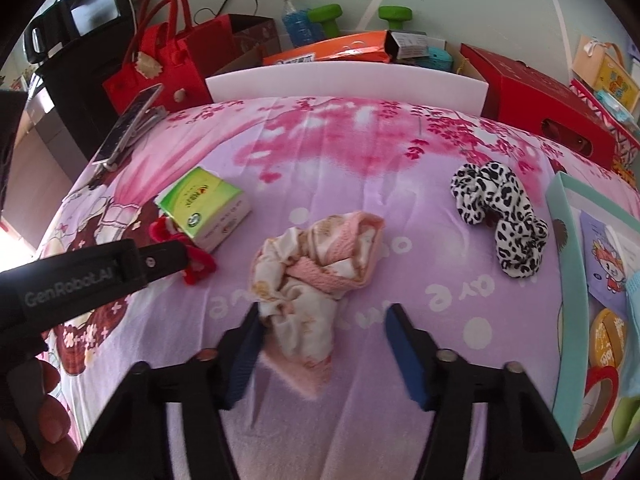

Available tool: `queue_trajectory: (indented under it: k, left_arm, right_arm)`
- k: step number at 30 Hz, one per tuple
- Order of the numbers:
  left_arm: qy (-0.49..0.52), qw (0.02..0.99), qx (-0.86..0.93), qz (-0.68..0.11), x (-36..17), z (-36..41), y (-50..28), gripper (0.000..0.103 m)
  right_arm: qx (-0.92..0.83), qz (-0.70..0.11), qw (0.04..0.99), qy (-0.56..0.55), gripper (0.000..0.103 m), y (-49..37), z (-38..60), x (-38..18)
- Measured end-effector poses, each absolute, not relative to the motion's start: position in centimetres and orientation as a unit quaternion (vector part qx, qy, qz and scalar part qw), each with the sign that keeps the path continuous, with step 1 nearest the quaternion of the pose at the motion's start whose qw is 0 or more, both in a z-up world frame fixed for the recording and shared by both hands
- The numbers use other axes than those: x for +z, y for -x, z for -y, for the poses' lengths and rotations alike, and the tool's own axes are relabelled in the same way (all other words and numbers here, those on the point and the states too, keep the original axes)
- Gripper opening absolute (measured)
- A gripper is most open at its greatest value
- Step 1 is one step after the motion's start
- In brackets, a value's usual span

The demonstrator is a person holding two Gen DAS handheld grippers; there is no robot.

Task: Organize soft objects
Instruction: 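Grasp the red hair tie with the left gripper while the right grasps the floral cloth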

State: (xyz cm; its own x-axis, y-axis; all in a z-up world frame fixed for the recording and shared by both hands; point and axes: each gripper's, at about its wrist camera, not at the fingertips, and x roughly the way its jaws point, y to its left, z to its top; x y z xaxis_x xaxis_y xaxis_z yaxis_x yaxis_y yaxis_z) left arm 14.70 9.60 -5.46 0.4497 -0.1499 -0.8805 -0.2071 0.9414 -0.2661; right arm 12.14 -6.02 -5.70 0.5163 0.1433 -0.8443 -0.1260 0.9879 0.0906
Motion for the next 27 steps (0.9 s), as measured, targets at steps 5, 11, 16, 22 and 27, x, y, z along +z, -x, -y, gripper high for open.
queue_trajectory:
  k: [5, 11, 16, 22, 27]
  left_arm:
    - [0.173, 0.834, 0.007, -0.523, -5.4, -9.4, -14.5, 0.027]
    - [0.18, 0.833, 0.004, -0.523, -5.4, -9.6, -14.4, 0.019]
    - [0.178, 0.83, 0.01, -0.528, -5.5, -9.7, -14.2, 0.01]
    - [0.182, 0.832, 0.009, -0.524, -5.2, -9.9, -14.1, 0.01]
    - [0.2, 0.833, 0.003, -0.516, -4.6, -10.4, -13.8, 0.009]
  right_arm:
    - [0.088, -0.484, 0.871, -0.003, 0.033, -12.0, 5.6, -5.6]
    - [0.096, -0.486, 0.868, -0.007, 0.019, -12.0, 5.5, -5.6]
    - [0.096, -0.489, 0.867, -0.007, 0.014, -11.9, 5.5, -5.8]
    - [0.097, -0.481, 0.871, -0.011, 0.012, -11.8, 5.8, -5.1]
    - [0.093, -0.471, 0.877, -0.014, 0.012, -11.6, 6.3, -4.2]
